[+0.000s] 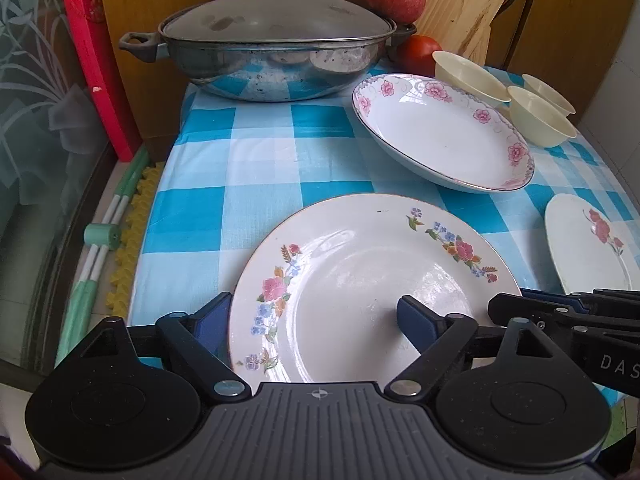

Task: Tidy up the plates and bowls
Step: 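Grasp the multicolour floral plate rim with the left tool and lift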

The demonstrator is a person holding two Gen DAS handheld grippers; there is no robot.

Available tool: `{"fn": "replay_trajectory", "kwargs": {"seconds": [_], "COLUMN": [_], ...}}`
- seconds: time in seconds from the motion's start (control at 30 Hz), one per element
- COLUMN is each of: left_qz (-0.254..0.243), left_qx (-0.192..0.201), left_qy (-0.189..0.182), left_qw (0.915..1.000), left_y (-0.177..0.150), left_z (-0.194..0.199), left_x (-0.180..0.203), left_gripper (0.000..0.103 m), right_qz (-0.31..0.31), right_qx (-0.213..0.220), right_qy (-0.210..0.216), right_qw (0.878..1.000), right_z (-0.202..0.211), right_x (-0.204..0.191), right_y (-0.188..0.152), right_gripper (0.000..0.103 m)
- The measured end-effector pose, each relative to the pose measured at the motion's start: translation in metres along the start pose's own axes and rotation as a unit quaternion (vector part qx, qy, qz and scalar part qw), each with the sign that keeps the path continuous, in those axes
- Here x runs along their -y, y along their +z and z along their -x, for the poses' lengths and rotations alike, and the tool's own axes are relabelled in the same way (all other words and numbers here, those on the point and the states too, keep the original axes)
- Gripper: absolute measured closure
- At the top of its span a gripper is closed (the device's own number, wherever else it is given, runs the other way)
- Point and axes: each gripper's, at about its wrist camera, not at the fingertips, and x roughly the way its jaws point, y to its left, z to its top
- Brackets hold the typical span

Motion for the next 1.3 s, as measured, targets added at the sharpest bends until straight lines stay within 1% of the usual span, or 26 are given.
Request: {"fn": "replay_trajectory", "kwargs": {"seconds": [0.1,0.13,0.17,0.27,0.43,0.47,0.57,0.63,0.8,1.3], "left_qz": [-0.008,-0.013,-0.018,-0.021,-0.015,-0.014,-0.012,-0.006,0.001,0.003], "left_qx": [0.0,0.002,0.003,0.007,0.015,0.015,0.016,0.016,0.013,0.014], "left_qy": [-0.018,-0.019,-0.015,-0.012,-0.006,-0.008,-0.002,0.001,-0.013,-0.027], "left_qw": [0.9998,0.9997,0.9997,0.9997,0.9998,0.9997,0.9998,0.9999,0.9998,0.9995], "left_y": [-0.004,-0.004,-0.005,-0.005,-0.004,-0.004,-0.003,-0.002,-0.002,0.002], "left_z": [0.004,0.004,0.004,0.003,0.002,0.002,0.002,0.003,0.004,0.008], "left_x": [0.002,0.003,0.004,0.002,0.0,0.001,0.005,0.004,0.004,0.017], "left_gripper": [0.016,0.016,0.019,0.02,0.02,0.024,0.024,0.026,0.026,0.026], "right_qz": [-0.006,-0.011,-0.013,-0.021,-0.014,-0.008,-0.002,-0.002,-0.012,-0.036], "right_qx": [-0.001,0.0,-0.001,0.002,0.004,0.004,0.005,0.006,0.014,0.036], "right_qy": [-0.001,0.004,0.008,0.011,0.006,0.002,-0.006,-0.007,-0.009,-0.022], "right_qw": [1.0,1.0,1.0,1.0,1.0,1.0,1.0,1.0,1.0,0.998], "right_z": [0.002,0.003,0.003,0.003,0.002,0.002,0.003,0.005,0.01,0.026], "right_x": [0.006,0.009,0.011,0.013,0.009,0.007,0.005,0.005,0.009,0.018], "right_y": [-0.003,-0.003,-0.003,-0.004,-0.004,-0.004,-0.005,-0.006,-0.004,-0.001], "right_gripper": [0.083,0.083,0.083,0.082,0.081,0.081,0.082,0.082,0.083,0.083]}}
